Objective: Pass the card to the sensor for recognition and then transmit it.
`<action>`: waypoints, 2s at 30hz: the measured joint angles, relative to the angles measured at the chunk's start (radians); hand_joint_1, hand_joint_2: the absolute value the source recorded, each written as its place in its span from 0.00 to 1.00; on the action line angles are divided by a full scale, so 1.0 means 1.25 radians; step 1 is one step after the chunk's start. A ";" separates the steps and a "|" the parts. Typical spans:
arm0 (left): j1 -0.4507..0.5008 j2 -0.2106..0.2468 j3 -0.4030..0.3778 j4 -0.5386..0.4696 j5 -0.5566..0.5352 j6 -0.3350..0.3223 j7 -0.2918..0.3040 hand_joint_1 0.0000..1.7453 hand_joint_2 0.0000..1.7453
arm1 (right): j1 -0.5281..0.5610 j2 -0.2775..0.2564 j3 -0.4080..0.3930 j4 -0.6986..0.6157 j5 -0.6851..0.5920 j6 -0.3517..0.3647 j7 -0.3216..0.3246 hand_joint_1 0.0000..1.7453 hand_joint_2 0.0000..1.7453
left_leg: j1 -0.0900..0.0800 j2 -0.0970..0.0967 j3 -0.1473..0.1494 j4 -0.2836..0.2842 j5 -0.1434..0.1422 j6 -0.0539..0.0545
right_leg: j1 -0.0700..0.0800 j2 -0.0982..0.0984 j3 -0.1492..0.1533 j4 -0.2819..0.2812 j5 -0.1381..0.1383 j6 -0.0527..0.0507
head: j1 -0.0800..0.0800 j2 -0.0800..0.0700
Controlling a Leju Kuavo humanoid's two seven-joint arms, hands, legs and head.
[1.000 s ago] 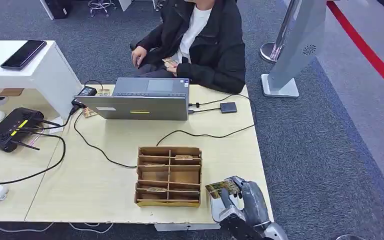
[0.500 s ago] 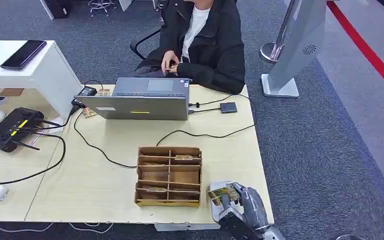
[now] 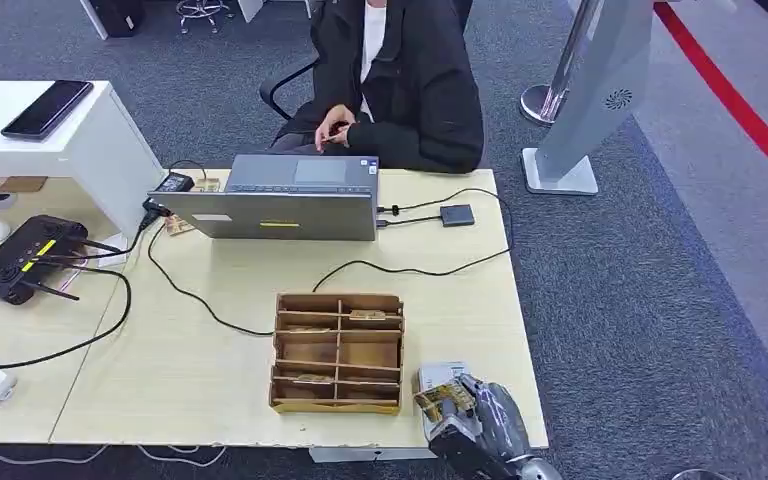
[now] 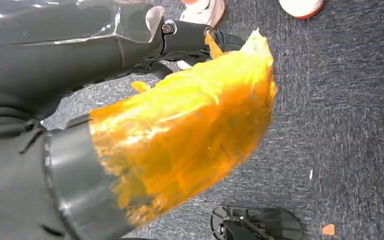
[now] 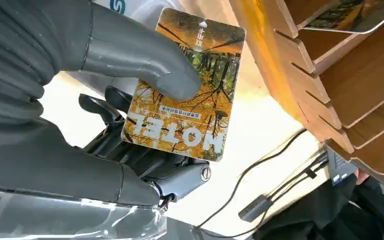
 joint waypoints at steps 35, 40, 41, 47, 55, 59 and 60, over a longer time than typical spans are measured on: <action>-0.005 -0.004 -0.033 -0.004 0.003 -0.005 0.006 0.00 0.00 | -0.035 0.017 0.002 0.086 0.212 -0.051 0.187 1.00 1.00 | 0.000 0.000 0.001 0.000 0.000 0.000 | 0.000 0.000 0.001 0.000 0.000 0.000 | 0.000 0.000; -0.005 -0.006 -0.034 -0.004 0.006 -0.002 0.006 0.00 0.00 | -0.036 0.021 -0.002 0.091 0.227 -0.052 0.192 1.00 1.00 | 0.000 0.000 0.001 0.000 0.000 0.000 | 0.000 0.000 0.001 0.000 0.000 0.000 | 0.000 0.000; -0.005 -0.007 -0.034 -0.004 0.006 -0.002 0.006 0.00 0.00 | -0.036 0.022 -0.003 0.092 0.229 -0.052 0.193 1.00 1.00 | 0.000 0.000 0.001 0.000 0.000 0.000 | 0.000 0.000 0.001 0.000 0.000 0.000 | 0.000 0.000; -0.006 -0.008 -0.036 -0.004 0.007 -0.002 0.006 0.00 0.00 | -0.037 0.024 -0.005 0.094 0.238 -0.051 0.201 1.00 1.00 | 0.000 0.000 0.002 0.000 0.000 0.000 | 0.000 0.000 0.002 0.000 0.000 0.000 | 0.000 0.000; -0.006 -0.008 -0.039 -0.004 0.007 -0.002 0.006 0.00 0.00 | -0.037 0.027 -0.008 0.095 0.249 -0.049 0.204 1.00 1.00 | 0.000 0.000 0.003 0.000 0.000 0.000 | 0.000 0.000 0.003 0.000 0.000 0.000 | 0.000 0.000; -0.006 -0.008 -0.039 -0.004 0.008 -0.002 0.006 0.00 0.00 | -0.037 0.028 -0.012 0.095 0.251 -0.049 0.204 1.00 1.00 | 0.000 0.000 0.003 0.000 0.000 0.000 | 0.000 0.000 0.003 0.000 0.000 0.000 | 0.000 0.000; -0.006 -0.008 -0.039 -0.004 0.008 -0.002 0.006 0.00 0.00 | -0.037 0.028 -0.013 0.095 0.251 -0.049 0.205 1.00 1.00 | 0.000 0.000 0.003 0.000 0.000 0.000 | 0.000 0.000 0.003 0.000 0.000 0.000 | 0.000 0.000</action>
